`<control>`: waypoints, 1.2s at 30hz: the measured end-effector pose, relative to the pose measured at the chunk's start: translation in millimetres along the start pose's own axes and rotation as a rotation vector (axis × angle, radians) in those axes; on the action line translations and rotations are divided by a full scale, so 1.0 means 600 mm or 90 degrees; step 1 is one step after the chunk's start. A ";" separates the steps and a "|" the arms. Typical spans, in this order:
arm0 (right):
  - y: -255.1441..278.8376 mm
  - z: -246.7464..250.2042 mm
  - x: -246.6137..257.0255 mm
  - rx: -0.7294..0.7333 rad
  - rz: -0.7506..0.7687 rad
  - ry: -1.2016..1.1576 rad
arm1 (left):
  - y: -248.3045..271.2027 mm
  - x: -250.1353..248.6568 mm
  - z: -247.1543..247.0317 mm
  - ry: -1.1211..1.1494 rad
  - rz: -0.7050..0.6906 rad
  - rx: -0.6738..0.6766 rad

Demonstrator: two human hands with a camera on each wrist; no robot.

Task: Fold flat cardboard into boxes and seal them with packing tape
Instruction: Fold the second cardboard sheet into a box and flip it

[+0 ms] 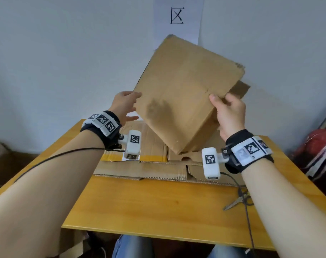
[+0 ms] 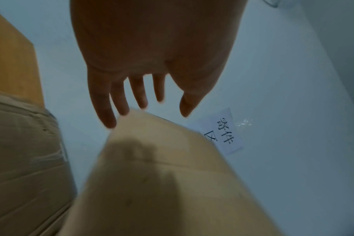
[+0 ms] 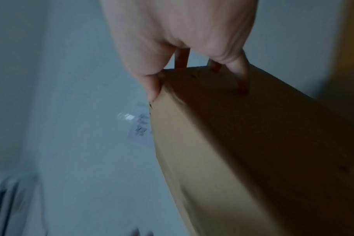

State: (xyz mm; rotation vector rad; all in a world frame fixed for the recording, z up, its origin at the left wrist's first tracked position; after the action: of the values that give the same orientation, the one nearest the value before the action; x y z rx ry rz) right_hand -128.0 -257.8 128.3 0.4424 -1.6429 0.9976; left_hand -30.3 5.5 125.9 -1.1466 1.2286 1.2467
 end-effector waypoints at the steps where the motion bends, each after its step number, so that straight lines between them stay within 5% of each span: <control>1: 0.008 -0.007 0.012 0.025 0.046 0.080 | 0.012 -0.003 -0.007 -0.009 -0.008 0.053; 4: 0.035 -0.033 0.025 0.165 0.138 0.358 | 0.045 -0.014 -0.036 -0.018 -0.025 0.181; 8: 0.072 -0.057 0.020 0.292 0.236 0.601 | 0.068 -0.034 -0.049 0.058 0.018 0.176; 13: 0.104 -0.074 0.004 0.489 0.313 0.670 | 0.088 -0.048 -0.057 -0.066 0.048 0.155; 16: 0.098 -0.078 -0.002 0.587 0.272 0.643 | 0.097 -0.051 -0.061 -0.103 0.036 0.137; 21: 0.069 -0.060 0.023 0.488 0.148 0.411 | 0.096 -0.050 -0.043 -0.033 0.023 0.115; 28: 0.034 -0.079 -0.003 0.558 -0.044 0.727 | 0.092 -0.036 -0.029 -0.118 0.042 0.020; 36: 0.012 -0.096 0.001 0.600 -0.017 0.790 | 0.078 -0.024 -0.015 -0.133 0.068 -0.012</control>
State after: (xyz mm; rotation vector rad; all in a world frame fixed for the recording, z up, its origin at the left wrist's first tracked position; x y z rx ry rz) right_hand -98.4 -207.6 127.8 0.3108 -0.0076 1.5404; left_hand -76.6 -3.2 142.3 -0.9465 1.1345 1.4225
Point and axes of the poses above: each hand's wrist, its own y-axis away from the middle knuckle, its own z-axis out of the back of the hand, x = y × z, the point moved 1 cm from there along -y, towards the middle knuckle, and after that the axes turned 2 degrees about -y, right-handed, at the moved point
